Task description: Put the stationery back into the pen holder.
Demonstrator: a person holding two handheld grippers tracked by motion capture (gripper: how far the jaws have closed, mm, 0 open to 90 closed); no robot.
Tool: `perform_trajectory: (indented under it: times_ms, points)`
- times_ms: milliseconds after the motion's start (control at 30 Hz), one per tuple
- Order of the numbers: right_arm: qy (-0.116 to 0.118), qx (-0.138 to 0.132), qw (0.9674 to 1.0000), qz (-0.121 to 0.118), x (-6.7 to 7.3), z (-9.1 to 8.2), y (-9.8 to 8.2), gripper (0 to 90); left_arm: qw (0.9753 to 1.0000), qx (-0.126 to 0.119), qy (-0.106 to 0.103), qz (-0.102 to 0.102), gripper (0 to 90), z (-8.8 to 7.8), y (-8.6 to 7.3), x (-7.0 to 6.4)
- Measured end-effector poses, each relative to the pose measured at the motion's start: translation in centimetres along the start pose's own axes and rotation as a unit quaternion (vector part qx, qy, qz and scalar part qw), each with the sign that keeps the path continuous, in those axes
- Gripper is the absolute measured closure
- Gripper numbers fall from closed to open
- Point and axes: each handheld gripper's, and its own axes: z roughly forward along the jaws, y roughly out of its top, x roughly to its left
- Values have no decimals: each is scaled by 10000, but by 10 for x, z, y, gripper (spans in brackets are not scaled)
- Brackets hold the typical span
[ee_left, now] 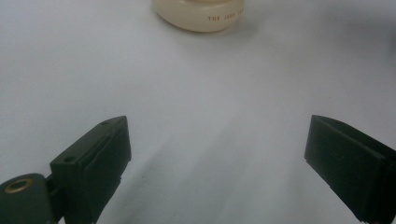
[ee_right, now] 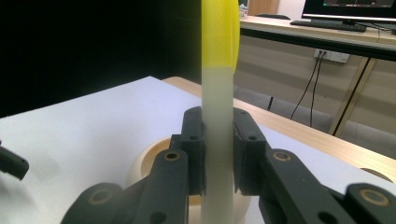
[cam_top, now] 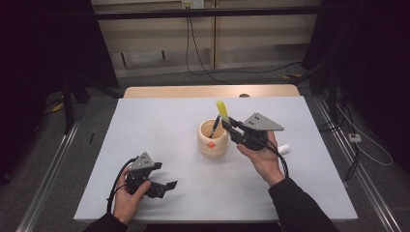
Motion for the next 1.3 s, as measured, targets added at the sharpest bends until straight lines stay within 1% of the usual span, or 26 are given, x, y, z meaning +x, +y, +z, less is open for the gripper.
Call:
perform_trajectory:
  times_ms: [100, 133, 167, 200, 233, 300, 367, 467, 600, 700, 767, 867, 933, 967, 1033, 1167, 1300]
  points:
    - [13, -81, 10000, 34, -1, 5, 6, 779, 10000, -26, -7, -4, 73, 0, 0, 0]
    - [30, -98, 9999, 108, -1, 7, 8, 779, 10000, -26, -7, -4, 73, 0, 0, 0]
    - [44, -121, 9999, 105, -1, 9, 9, 779, 10000, -43, -8, -6, 73, -1, 0, 0]
    - [51, -127, 9999, 90, -1, 11, 10, 779, 10000, -70, -2, 11, 73, -1, 0, 0]
    - [57, -112, 9998, 131, 0, 14, 11, 779, 9999, -104, -26, 15, 73, -2, 1, 1]
    - [151, -138, 9996, 218, 1, 18, 10, 779, 9999, -167, 21, 8, 73, -4, 0, 2]
    - [172, -109, 9996, 191, 3, 22, 8, 778, 9998, -188, 46, -44, 73, -6, 0, 2]
    - [172, -56, 9996, 203, 3, 27, 4, 779, 9998, -196, 49, -64, 73, -6, 0, 3]
    - [100, -56, 9992, 394, -2, 34, -1, 778, 9998, -184, 20, -54, 73, -5, 0, 2]
    - [43, -45, 9988, 482, -4, 39, -6, 779, 9998, -181, 50, -42, 73, -6, 0, 3]
    - [44, -66, 9988, 490, -3, 41, -7, 778, 9998, -173, 65, -47, 73, -5, 0, 3]
    - [77, -52, 9988, 489, 0, 44, -10, 778, 9999, -151, 33, -62, 73, -5, 0, 3]
    - [57, -5, 9986, 518, 0, 46, -13, 778, 9999, -131, 7, -78, 73, -4, -1, 2]
    - [63, 7, 9987, 503, 0, 47, -15, 778, 9999, -125, -5, -54, 73, -4, -1, 2]
    - [67, 53, 9984, 555, 1, 47, -19, 778, 9999, -109, 10, -30, 73, -4, 0, 2]
    - [32, 100, 9981, 605, 1, 48, -25, 778, 9999, -114, 7, -58, 73, -4, -1, 2]
    - [46, 169, 9981, 591, 3, 49, -28, 778, 9999, -93, -8, -47, 73, -3, -1, 2]
